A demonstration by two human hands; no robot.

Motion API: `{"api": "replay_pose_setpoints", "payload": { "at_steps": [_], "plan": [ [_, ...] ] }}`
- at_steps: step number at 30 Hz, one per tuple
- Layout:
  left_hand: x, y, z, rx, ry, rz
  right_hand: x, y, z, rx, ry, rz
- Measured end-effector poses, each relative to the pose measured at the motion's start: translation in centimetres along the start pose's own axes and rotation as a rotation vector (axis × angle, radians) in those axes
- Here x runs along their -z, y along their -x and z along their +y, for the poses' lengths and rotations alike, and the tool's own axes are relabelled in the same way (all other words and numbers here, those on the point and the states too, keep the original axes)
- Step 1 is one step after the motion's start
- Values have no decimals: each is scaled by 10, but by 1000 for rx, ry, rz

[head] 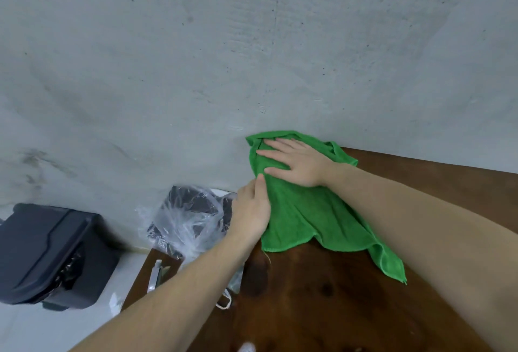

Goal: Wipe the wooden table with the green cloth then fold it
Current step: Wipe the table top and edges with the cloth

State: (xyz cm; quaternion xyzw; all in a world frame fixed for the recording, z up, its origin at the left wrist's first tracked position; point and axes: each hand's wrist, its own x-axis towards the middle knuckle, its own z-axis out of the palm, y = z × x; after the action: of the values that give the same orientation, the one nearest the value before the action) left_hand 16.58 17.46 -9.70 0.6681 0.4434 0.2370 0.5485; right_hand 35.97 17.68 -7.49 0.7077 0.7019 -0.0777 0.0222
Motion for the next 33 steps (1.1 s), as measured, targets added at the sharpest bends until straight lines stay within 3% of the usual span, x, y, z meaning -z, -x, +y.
{"api": "replay_pose_setpoints", "payload": {
  "at_steps": [10,16,21,26,33],
  "plan": [
    [-1,4,5,-22,-45,15,-5,30,34,-187,-57,53],
    [3,5,9,17,-4,-9,-8,16,3,-255,-1,53],
    [7,3,4,198,167,-12,-9,24,-32,-158,-8,12],
    [23,41,-6,239,249,-39,-20,74,-69,-15,27,6],
    [46,87,-24,211,103,-59,-32,154,-98,169,56,13]
  ]
}}
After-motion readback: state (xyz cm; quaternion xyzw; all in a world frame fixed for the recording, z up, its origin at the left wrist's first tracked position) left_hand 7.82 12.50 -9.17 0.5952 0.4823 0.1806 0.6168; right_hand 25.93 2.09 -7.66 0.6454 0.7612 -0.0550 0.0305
